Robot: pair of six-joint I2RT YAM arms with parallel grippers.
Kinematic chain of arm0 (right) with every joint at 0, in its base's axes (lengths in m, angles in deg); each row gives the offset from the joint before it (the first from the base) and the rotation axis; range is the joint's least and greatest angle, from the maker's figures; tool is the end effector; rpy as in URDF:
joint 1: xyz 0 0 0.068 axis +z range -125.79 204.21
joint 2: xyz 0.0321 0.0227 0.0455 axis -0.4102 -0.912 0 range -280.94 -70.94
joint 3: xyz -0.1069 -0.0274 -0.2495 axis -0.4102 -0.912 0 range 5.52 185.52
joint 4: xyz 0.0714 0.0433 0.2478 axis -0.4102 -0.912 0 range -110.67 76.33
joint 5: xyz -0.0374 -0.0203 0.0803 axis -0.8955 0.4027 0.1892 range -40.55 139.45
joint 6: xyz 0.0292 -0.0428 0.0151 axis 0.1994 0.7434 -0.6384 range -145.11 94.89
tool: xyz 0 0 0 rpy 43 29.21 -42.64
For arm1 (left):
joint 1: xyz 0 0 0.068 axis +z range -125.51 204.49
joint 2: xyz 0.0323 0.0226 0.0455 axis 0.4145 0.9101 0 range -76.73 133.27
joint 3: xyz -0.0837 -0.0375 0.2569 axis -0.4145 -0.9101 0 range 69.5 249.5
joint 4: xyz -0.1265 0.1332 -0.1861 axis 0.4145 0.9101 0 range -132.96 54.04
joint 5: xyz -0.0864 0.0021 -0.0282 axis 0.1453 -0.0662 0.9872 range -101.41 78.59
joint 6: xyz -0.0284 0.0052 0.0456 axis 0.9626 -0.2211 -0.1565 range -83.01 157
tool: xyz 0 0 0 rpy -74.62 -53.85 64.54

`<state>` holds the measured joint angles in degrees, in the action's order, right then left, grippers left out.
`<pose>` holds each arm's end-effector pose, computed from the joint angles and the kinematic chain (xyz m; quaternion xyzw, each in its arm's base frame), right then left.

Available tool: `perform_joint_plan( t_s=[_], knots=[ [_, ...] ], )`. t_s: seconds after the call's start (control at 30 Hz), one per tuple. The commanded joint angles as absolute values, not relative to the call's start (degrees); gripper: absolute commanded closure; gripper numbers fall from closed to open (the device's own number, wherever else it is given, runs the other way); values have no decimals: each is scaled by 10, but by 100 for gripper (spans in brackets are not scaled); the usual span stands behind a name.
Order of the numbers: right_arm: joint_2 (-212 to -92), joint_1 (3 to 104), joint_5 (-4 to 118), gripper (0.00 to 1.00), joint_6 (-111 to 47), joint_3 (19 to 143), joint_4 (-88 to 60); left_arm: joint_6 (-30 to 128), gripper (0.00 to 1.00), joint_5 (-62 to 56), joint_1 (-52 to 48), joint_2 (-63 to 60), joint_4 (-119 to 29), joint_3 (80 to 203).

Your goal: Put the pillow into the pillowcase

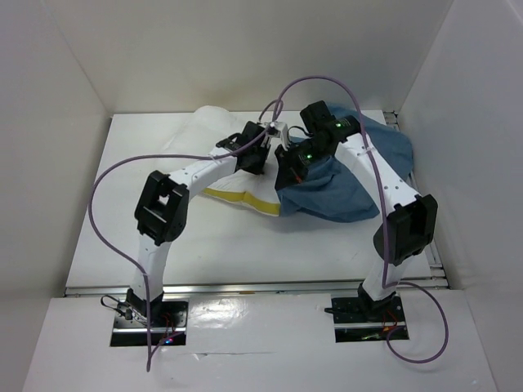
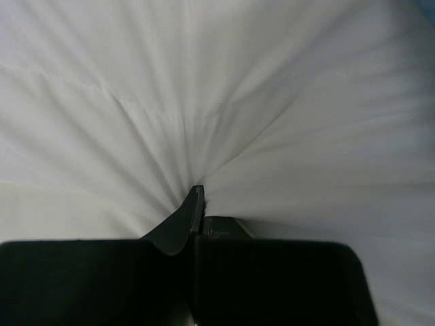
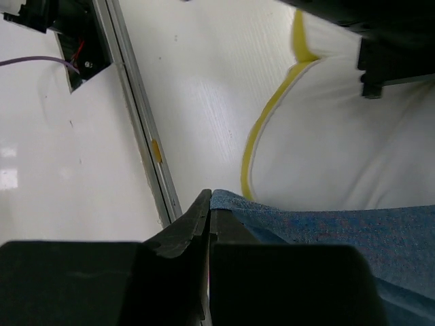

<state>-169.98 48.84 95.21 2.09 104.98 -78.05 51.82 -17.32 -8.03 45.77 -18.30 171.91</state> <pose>0.3071 0.1688 0.3472 -0.4710 0.7691 0.3740 0.2161 0.4154 -0.2604 0.2313 0.1221 0.9139 -0.1106 0.3710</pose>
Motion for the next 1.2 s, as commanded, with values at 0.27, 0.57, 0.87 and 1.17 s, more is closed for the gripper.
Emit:
perform_joint_plan(
  t_s=[0.27, 0.57, 0.87, 1.17],
  knots=[
    [-1710, 451, 907, 100, -38, 1099, -712, 570, 100, -162, -96, 320, -227, 1655],
    [-1760, 450, 908, 100, -43, 1145, -712, 570, 100, -198, -96, 272, -246, 1591],
    [-1767, 471, 952, 86, -43, 1149, -735, 565, 100, -236, -73, 290, -256, 1620],
    [-1668, 468, 780, 45, -82, 1101, -679, 559, 100, -236, -50, 296, -276, 1583]
  ],
)
